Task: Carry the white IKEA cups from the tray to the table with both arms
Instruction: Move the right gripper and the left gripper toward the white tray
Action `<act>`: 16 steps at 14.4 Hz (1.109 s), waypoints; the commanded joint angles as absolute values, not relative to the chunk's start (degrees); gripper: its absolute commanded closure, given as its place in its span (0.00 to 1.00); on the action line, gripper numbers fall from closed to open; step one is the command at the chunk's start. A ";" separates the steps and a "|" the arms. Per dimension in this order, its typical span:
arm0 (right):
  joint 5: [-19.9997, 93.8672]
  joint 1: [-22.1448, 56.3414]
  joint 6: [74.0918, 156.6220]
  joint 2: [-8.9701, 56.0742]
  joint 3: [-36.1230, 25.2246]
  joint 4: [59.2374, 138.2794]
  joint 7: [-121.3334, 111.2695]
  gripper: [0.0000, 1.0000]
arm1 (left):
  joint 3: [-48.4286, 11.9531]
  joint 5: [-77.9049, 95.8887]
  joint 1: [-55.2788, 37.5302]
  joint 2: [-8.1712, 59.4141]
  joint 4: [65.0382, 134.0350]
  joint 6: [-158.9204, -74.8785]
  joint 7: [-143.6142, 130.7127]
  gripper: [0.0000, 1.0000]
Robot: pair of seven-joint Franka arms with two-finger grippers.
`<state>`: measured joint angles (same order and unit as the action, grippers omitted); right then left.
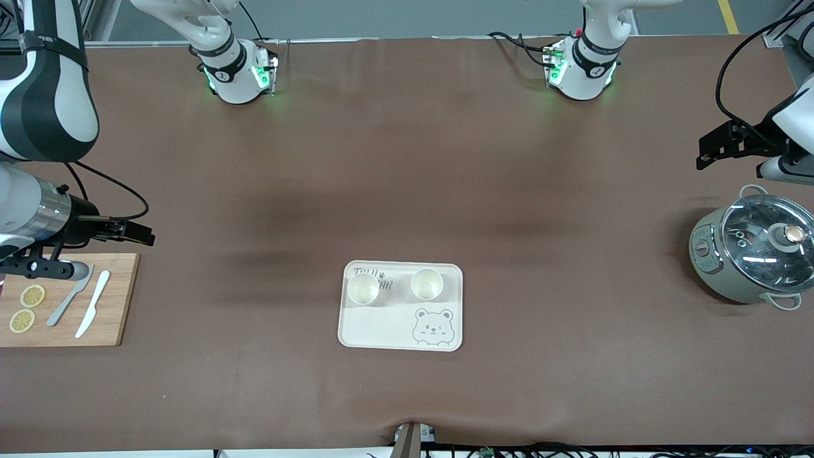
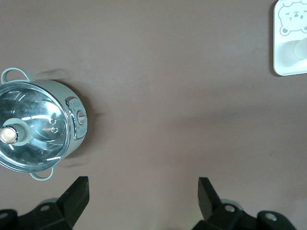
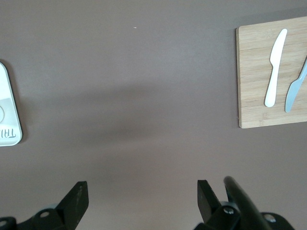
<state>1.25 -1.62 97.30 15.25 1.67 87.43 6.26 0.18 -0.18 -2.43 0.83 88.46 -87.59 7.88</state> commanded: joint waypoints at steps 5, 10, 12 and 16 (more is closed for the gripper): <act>0.79 -2.02 97.73 14.94 2.20 87.98 5.89 0.00 | -0.09 -0.79 -2.64 2.80 87.45 -87.63 6.86 0.00; 2.89 -1.32 97.82 15.03 2.37 87.72 7.38 0.00 | -2.20 -0.71 -3.60 12.87 79.76 -92.63 1.94 0.00; 5.18 -0.62 98.96 15.20 2.37 87.71 9.57 0.00 | -2.02 -0.79 -6.84 20.44 73.41 -92.81 -3.22 0.00; 5.45 4.29 101.50 16.26 2.37 87.80 17.81 0.00 | -2.11 -0.70 -12.46 30.48 70.14 -101.39 -12.98 0.00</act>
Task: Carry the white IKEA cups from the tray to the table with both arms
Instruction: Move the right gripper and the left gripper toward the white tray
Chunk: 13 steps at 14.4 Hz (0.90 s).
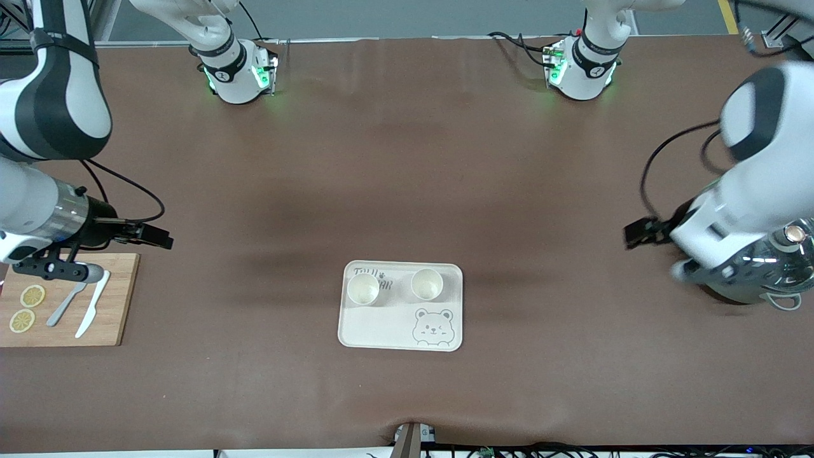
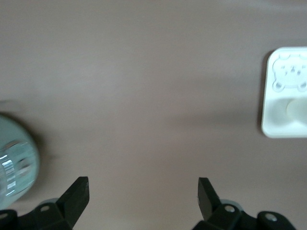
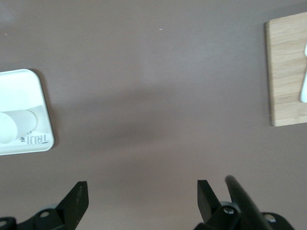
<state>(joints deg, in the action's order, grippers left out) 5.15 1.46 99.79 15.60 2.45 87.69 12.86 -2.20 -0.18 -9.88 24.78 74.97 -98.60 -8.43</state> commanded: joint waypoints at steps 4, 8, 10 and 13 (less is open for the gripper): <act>5.54 8.34 107.39 19.68 2.37 87.89 23.11 0.00 | -2.28 -0.53 -17.13 41.11 61.28 -106.51 -20.55 0.00; 5.54 12.73 113.54 23.19 2.37 87.89 28.04 0.00 | -2.11 -0.53 -21.61 45.08 61.00 -112.05 -25.91 0.00; 5.62 14.23 116.27 24.86 2.37 87.89 28.12 0.00 | -1.76 -0.53 -23.89 46.57 61.26 -114.69 -29.43 0.00; 5.71 16.86 121.53 28.29 2.37 87.63 30.06 0.00 | -1.76 -1.05 -27.68 48.43 63.10 -116.27 -36.55 0.00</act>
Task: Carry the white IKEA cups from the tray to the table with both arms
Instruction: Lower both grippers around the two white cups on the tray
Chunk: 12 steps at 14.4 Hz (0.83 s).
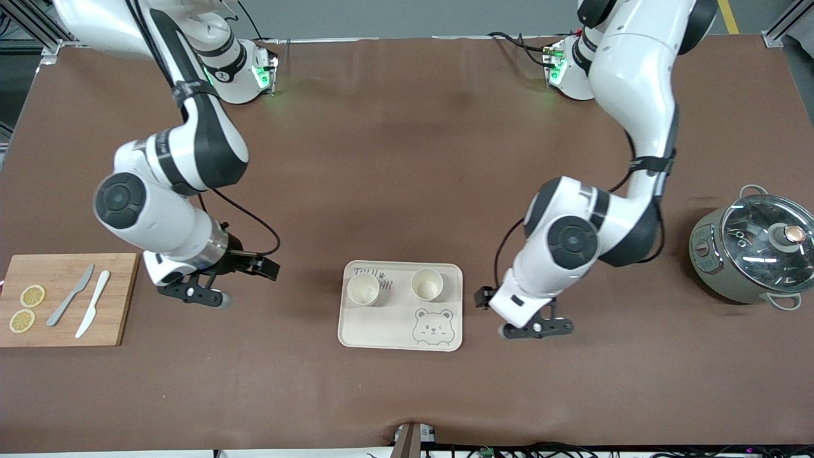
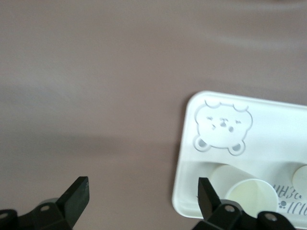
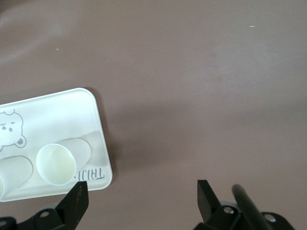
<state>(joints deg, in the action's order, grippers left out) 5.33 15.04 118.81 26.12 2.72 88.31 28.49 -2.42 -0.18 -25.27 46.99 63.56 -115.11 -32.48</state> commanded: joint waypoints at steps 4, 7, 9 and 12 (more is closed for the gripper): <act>5.27 19.86 124.89 33.56 2.37 87.02 30.15 0.00 | -1.85 -0.79 -30.75 49.48 63.89 -119.96 -41.55 0.00; 5.19 21.97 127.34 36.99 2.37 85.26 32.76 0.00 | -1.85 -0.71 -32.25 49.66 66.70 -122.16 -44.03 0.00; 5.10 23.46 129.89 38.31 2.37 85.17 34.10 0.00 | -1.85 -1.05 -33.04 49.75 67.84 -123.83 -46.13 0.00; 5.18 24.17 132.01 39.64 2.37 85.17 34.10 0.00 | -1.85 -1.23 -34.19 49.83 69.69 -126.29 -47.63 0.00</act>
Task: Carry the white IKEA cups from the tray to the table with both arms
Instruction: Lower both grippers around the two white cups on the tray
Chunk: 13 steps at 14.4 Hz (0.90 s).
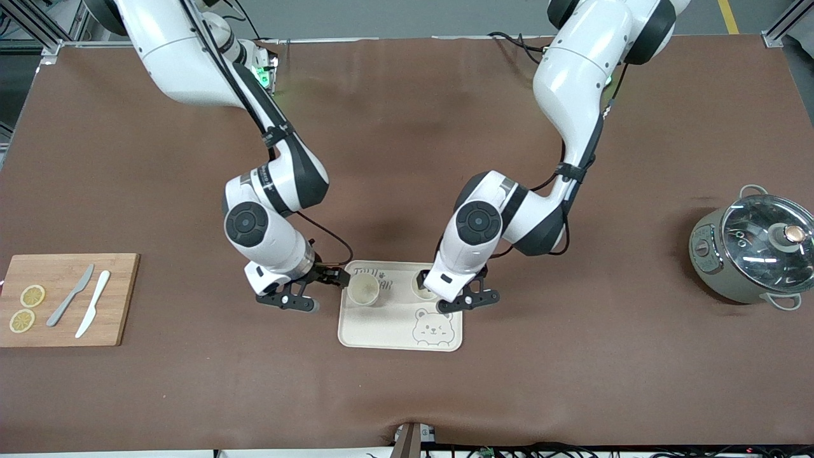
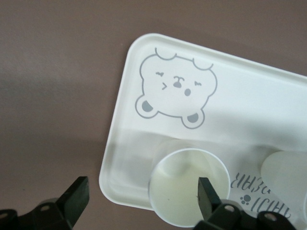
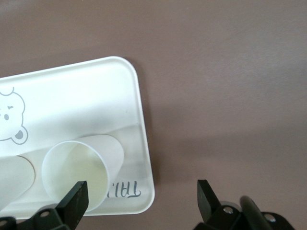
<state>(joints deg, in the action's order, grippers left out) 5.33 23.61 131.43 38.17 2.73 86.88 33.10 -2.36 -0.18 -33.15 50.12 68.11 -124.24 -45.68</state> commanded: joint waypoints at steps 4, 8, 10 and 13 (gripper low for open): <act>5.10 25.40 135.17 41.48 2.37 85.08 35.24 0.00 | -1.76 -1.23 -34.37 50.54 70.05 -127.79 -47.64 0.00; 4.92 26.28 136.67 42.89 2.37 84.55 36.21 0.00 | -1.76 -1.84 -34.28 50.97 71.36 -129.37 -47.64 0.00; 4.75 26.45 137.89 43.50 2.37 84.55 36.21 0.00 | -1.76 -2.20 -33.93 50.98 72.24 -130.25 -47.55 0.00; 4.66 27.16 139.22 44.73 2.29 84.55 36.65 0.00 | -1.84 -1.85 -33.92 50.89 73.21 -130.96 -47.98 0.31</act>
